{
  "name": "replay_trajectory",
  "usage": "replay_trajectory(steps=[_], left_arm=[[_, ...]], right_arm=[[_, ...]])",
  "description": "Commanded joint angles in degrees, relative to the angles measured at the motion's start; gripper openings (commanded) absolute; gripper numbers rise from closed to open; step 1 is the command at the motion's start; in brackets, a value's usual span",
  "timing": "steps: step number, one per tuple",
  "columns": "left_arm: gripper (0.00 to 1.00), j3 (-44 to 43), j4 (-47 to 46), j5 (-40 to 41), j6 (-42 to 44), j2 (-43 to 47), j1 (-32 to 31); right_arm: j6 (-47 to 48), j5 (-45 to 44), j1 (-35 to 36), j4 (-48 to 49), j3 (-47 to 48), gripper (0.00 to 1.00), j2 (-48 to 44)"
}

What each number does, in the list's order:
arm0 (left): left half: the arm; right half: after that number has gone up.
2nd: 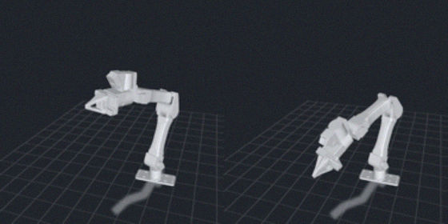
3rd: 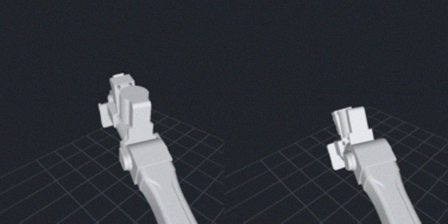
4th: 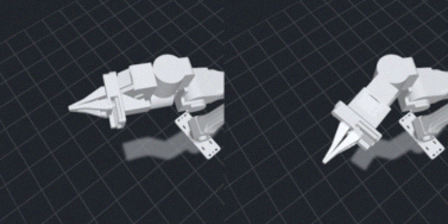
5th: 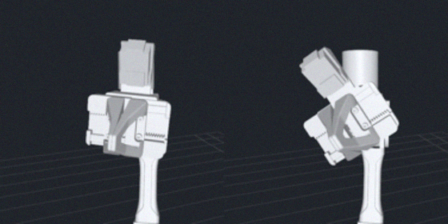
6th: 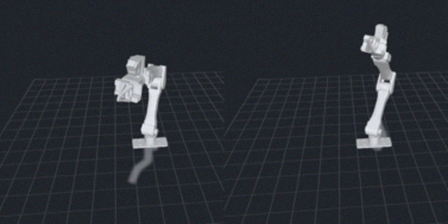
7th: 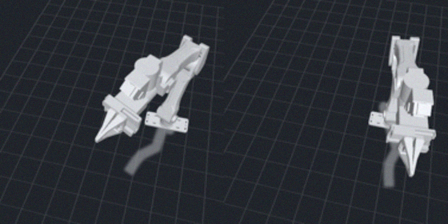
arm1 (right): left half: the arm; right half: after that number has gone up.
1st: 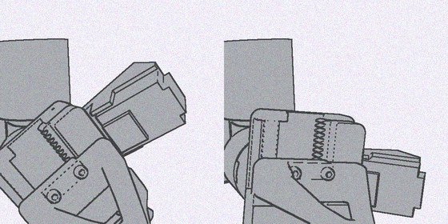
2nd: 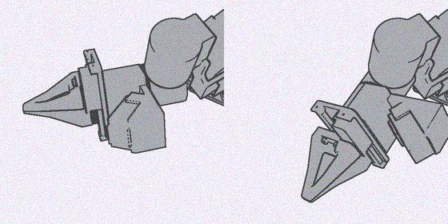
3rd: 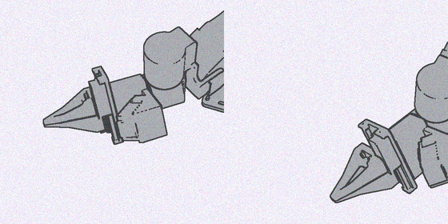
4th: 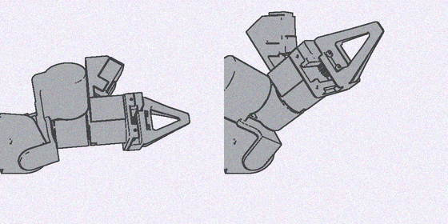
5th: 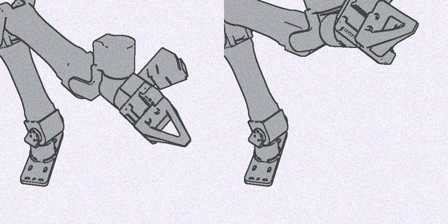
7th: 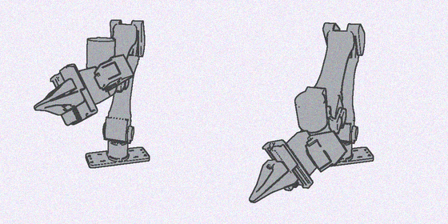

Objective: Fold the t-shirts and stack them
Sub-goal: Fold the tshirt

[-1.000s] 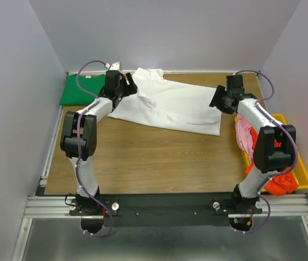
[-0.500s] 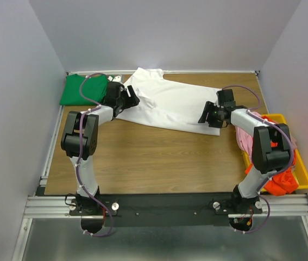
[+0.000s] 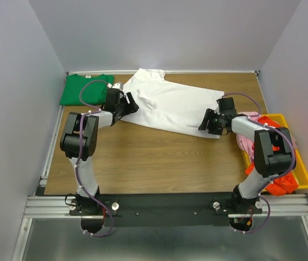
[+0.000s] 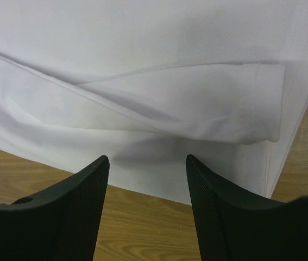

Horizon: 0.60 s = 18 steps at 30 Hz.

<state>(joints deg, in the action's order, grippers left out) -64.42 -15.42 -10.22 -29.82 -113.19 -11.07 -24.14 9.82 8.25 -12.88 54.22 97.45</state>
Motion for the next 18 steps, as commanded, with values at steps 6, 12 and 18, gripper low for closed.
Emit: replay_trajectory(steps=[6,12,18], left_arm=[[0.77,8.6,1.0,0.5,-2.1,6.0,-0.7],[0.78,15.6,0.4,2.9,-3.3,13.1,-2.2],[0.78,22.8,1.2,5.9,-4.8,21.1,-3.5]], right_arm=[[-0.8,1.4,0.1,-4.5,-9.6,0.66,-6.5],[-1.6,1.4,0.0,-6.8,-13.5,0.66,-11.8],[-2.0,0.5,0.1,-10.7,-14.9,0.66,-17.6]])
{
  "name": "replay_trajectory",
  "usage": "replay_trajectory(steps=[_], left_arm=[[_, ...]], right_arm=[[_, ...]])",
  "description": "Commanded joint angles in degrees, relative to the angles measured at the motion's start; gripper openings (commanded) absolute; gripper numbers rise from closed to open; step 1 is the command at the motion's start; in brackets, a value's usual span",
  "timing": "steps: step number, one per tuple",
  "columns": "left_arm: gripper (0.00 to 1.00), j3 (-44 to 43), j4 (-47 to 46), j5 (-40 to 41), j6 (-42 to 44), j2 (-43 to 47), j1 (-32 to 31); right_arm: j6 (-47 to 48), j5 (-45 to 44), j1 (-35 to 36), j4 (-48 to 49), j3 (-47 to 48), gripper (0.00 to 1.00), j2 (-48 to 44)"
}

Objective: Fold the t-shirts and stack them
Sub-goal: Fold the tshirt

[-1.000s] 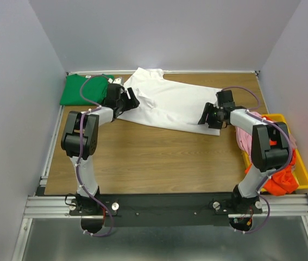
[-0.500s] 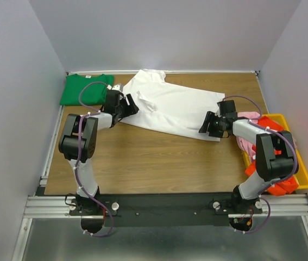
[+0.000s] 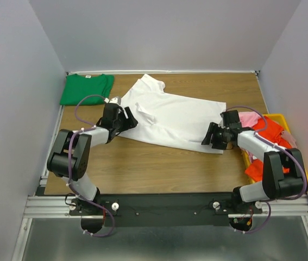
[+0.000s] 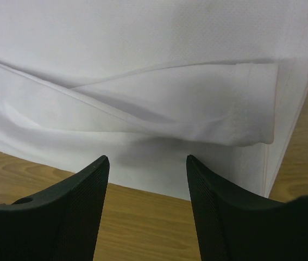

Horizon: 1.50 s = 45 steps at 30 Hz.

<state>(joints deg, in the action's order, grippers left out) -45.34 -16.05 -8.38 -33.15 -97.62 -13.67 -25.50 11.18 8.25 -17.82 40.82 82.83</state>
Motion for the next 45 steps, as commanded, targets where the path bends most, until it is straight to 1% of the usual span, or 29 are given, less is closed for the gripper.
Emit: replay_trajectory(steps=[1,6,7,10,14,15,17,18,21,27,34,40,41,45], left_arm=[[0.78,4.6,1.7,4.1,-1.7,6.5,-1.0],[0.79,9.0,5.2,7.9,-1.9,12.5,-1.4],[0.78,9.3,5.8,10.0,-1.7,14.5,-1.5],[0.79,10.2,7.4,11.1,-2.0,18.2,-1.8],[0.78,9.0,8.0,13.3,-3.3,20.7,-5.0],[0.78,7.5,8.1,13.7,-3.4,20.7,-7.1],[0.78,5.6,8.0,14.4,-3.3,19.5,-9.7],[0.78,3.9,7.5,14.5,-3.2,18.9,-12.1],[0.79,1.4,5.5,14.4,-3.0,15.6,-15.2],[0.79,0.6,-0.1,10.5,-4.1,8.1,-16.2],[0.79,1.0,-3.5,9.3,-4.5,1.7,-16.4],[0.79,1.9,-5.1,9.5,-4.6,-1.2,-16.5],[0.79,2.1,-5.4,9.7,-4.5,-1.6,-16.5],[0.79,3.5,-5.5,10.8,-4.2,-1.8,-16.5]], right_arm=[[-0.8,-1.0,0.1,-6.1,-1.6,0.66,-3.7],[-1.1,-0.1,0.1,-7.7,-1.4,0.66,-7.0],[-1.0,0.0,0.1,-7.9,-1.0,0.66,-7.2],[-0.6,-0.5,0.0,-8.9,0.3,0.66,-7.7],[-0.1,-2.5,0.0,-9.7,2.9,0.67,-6.8],[-0.1,-4.1,0.0,-9.8,4.0,0.67,-6.5],[-0.3,-5.7,0.0,-9.9,4.9,0.67,-5.6],[-0.3,-7.7,0.1,-9.9,5.5,0.67,-5.3],[-0.3,-10.5,0.1,-9.9,6.8,0.67,-3.5],[-0.3,-10.4,0.0,-9.8,8.0,0.67,-0.9],[-0.6,-9.8,0.0,-9.8,6.9,0.68,-3.2],[-0.3,-10.9,0.1,-8.5,6.4,0.68,0.1],[-0.2,-12.7,0.1,-7.9,6.6,0.68,0.8],[0.0,-14.0,0.0,-6.7,9.0,0.68,4.5]])
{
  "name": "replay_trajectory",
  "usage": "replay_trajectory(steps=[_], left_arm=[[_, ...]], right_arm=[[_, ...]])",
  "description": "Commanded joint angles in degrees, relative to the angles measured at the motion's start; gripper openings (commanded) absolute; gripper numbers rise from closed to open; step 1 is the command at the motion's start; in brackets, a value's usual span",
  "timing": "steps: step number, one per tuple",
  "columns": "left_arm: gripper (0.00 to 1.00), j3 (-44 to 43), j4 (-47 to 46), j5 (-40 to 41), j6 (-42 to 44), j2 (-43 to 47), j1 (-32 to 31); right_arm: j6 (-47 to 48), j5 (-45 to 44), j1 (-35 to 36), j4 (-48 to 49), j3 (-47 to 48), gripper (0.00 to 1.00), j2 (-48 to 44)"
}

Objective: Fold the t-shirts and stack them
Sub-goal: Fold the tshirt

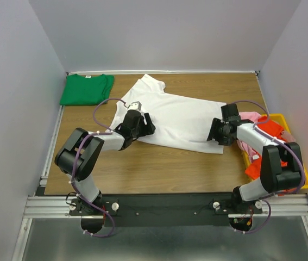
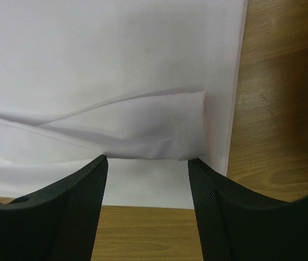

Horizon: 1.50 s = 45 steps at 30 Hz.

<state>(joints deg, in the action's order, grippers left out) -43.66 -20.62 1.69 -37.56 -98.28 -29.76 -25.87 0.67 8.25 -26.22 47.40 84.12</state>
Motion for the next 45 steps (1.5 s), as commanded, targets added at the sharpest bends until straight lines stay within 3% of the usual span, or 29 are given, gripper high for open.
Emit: replay_trajectory(steps=[1,15,28,45], left_arm=[[0.79,2.4,-0.9,0.8,0.2,-1.2,-0.3],[0.79,8.6,-0.7,2.6,-0.1,3.7,-0.4],[0.82,2.5,8.1,4.5,2.3,17.8,-0.4],[0.83,-9.9,9.3,-0.5,5.6,0.5,0.1]], right_arm=[[0.4,-3.4,0.0,1.9,3.1,0.68,3.9],[-0.6,-1.1,0.0,3.3,16.7,0.68,9.4],[2.1,8.4,0.2,3.6,3.0,0.67,-4.7],[2.5,9.4,0.1,7.2,-3.2,0.68,-1.9]])
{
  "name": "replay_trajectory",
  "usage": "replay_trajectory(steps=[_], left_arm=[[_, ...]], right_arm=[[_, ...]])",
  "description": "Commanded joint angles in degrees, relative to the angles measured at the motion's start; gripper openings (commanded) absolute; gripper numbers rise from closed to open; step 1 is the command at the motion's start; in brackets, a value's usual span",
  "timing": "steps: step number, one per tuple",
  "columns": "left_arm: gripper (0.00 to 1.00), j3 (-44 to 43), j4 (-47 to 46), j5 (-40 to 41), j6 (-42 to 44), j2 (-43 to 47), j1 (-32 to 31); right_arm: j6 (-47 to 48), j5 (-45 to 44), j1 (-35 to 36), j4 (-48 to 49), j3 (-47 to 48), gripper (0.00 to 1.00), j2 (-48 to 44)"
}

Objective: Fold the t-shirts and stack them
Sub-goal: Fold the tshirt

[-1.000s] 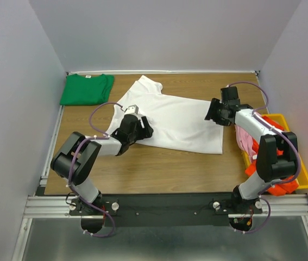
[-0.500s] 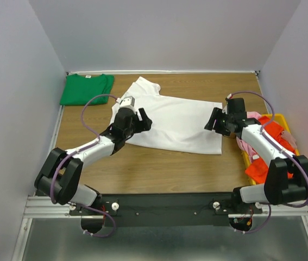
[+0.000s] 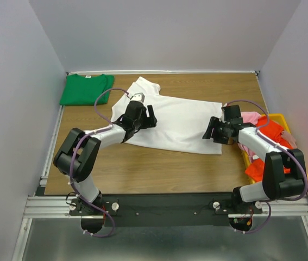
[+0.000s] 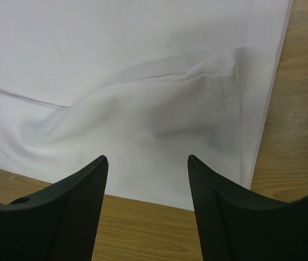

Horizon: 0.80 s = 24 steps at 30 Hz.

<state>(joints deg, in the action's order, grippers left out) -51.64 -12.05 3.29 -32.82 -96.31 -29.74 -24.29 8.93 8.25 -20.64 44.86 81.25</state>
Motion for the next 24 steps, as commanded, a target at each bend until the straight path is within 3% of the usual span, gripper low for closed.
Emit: replay_trajectory(steps=[1,14,24], left_arm=[[0.83,-2.1,0.6,-2.1,0.7,-1.8,0.0],[0.83,-6.1,-5.7,-6.1,3.2,-10.8,-0.1],[0.83,-4.0,-8.5,-6.9,4.7,-7.6,-0.3]], right_arm=[[0.9,1.0,0.2,1.7,-0.7,0.68,1.0],[0.7,0.3,0.2,1.8,-2.1,0.68,0.4],[0.5,2.0,0.2,1.8,-0.8,0.67,0.7]])
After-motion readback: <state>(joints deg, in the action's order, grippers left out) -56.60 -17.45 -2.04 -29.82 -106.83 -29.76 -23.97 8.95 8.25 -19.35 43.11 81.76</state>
